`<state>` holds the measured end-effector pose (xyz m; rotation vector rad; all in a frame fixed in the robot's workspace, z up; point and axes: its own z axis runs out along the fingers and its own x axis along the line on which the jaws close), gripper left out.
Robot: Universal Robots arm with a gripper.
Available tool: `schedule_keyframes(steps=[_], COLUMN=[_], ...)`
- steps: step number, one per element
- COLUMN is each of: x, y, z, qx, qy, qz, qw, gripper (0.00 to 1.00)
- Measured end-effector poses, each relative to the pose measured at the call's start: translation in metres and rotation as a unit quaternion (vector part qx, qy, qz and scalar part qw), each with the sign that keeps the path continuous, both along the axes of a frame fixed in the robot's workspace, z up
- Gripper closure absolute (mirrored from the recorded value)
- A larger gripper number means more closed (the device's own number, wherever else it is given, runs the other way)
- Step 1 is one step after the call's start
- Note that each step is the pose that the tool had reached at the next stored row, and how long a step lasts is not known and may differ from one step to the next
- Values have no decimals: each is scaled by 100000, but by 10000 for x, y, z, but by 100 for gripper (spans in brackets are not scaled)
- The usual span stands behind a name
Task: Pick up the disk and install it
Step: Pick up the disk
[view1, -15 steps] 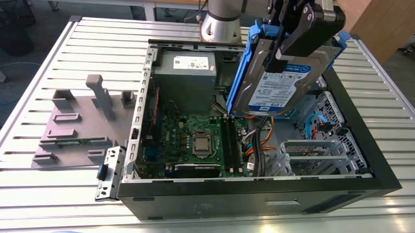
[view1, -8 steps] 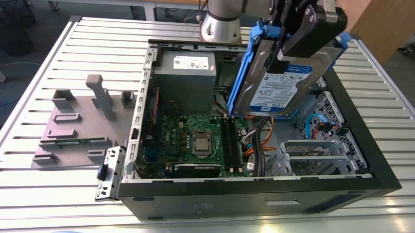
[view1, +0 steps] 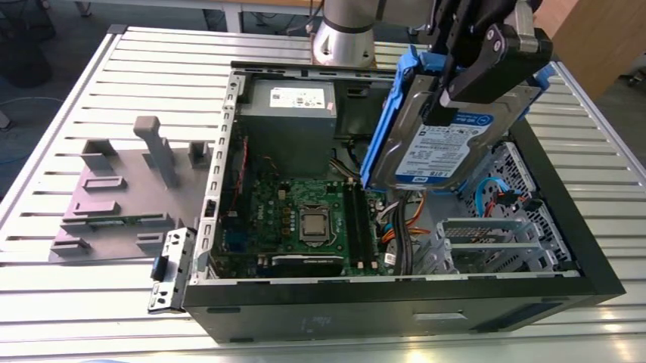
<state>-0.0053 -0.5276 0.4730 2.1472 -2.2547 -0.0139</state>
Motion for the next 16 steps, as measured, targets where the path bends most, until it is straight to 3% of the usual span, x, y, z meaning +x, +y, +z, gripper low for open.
schedule_keyframes(steps=[15,16], x=[3,2], y=[-46,-77], z=[-13,-18], qx=[5,6], qy=[-3,-2], qz=[-8,-9], qw=[100000,100000], gripper=[64,64])
